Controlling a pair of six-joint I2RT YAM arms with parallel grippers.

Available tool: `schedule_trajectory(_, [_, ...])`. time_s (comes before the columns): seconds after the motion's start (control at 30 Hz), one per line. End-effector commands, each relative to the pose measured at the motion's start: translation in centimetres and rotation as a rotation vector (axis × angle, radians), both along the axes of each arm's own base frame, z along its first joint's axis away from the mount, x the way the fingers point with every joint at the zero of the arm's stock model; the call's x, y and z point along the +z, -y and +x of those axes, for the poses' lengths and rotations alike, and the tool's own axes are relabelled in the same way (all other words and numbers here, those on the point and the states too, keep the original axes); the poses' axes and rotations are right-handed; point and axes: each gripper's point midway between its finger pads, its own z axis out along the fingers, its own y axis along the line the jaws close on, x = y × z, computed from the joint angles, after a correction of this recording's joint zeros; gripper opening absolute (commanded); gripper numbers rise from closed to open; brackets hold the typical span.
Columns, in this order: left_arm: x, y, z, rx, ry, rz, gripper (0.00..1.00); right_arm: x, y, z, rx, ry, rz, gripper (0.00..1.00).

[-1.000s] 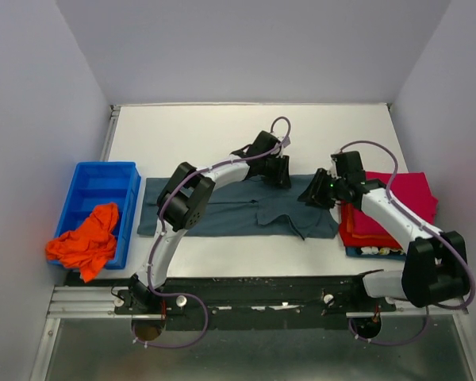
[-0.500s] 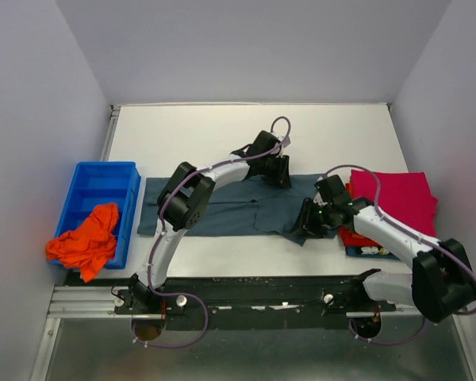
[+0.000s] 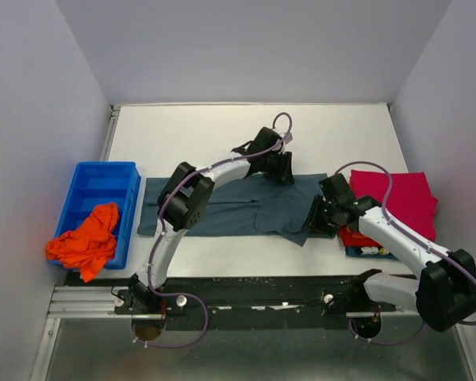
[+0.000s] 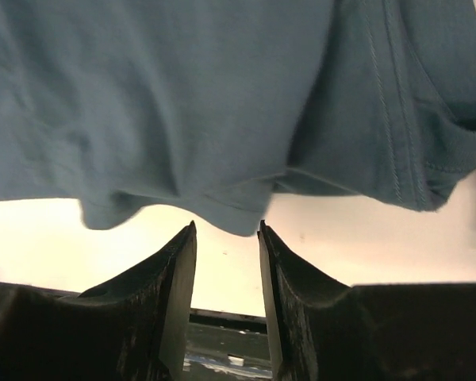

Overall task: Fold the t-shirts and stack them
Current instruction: Fold the other side of the tshirt into a rectangle

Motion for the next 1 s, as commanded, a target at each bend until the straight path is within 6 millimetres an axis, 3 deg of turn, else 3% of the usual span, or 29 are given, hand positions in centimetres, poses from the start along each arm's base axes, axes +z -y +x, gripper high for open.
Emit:
schedule_trajectory(0.0, [4.3, 2.4, -0.4, -0.033, 0.054, -0.094, 0.52, -2.6, 0.7, -2.4, -0.050, -0.076, 0.005, 0.45])
schedule_trajectory(0.2, [1.7, 4.7, -0.9, -0.047, 0.019, -0.083, 0.50, -4.4, 0.4, -3.0, -0.071, -0.115, 0.028, 0.44])
schedule_trajectory(0.57, [-1.0, 4.9, 0.2, -0.021, -0.001, -0.037, 0.50, -4.7, -0.7, -2.4, -0.043, -0.117, 0.063, 0.44])
schedule_trajectory(0.73, [-1.5, 5.1, 0.3, -0.019, -0.007, -0.032, 0.50, -5.2, -0.6, -2.1, -0.048, -0.142, 0.001, 0.41])
schedule_trajectory(0.83, [-1.8, 5.1, 0.6, -0.016, -0.007, -0.024, 0.49, -5.6, -0.1, -2.3, -0.066, -0.154, -0.034, 0.35])
schedule_trajectory(0.9, [-2.1, 5.2, 0.7, -0.016, -0.011, -0.014, 0.49, -5.8, 0.3, -2.6, -0.083, -0.165, -0.053, 0.08])
schedule_trajectory(0.93, [-2.2, 5.2, 0.8, -0.015, -0.014, -0.011, 0.49, -5.7, 0.5, -2.6, -0.092, -0.170, -0.061, 0.01])
schedule_trajectory(0.97, [-2.3, 5.3, 0.7, -0.017, -0.017, -0.009, 0.49, -5.6, 0.8, -2.8, -0.109, -0.178, -0.077, 0.01])
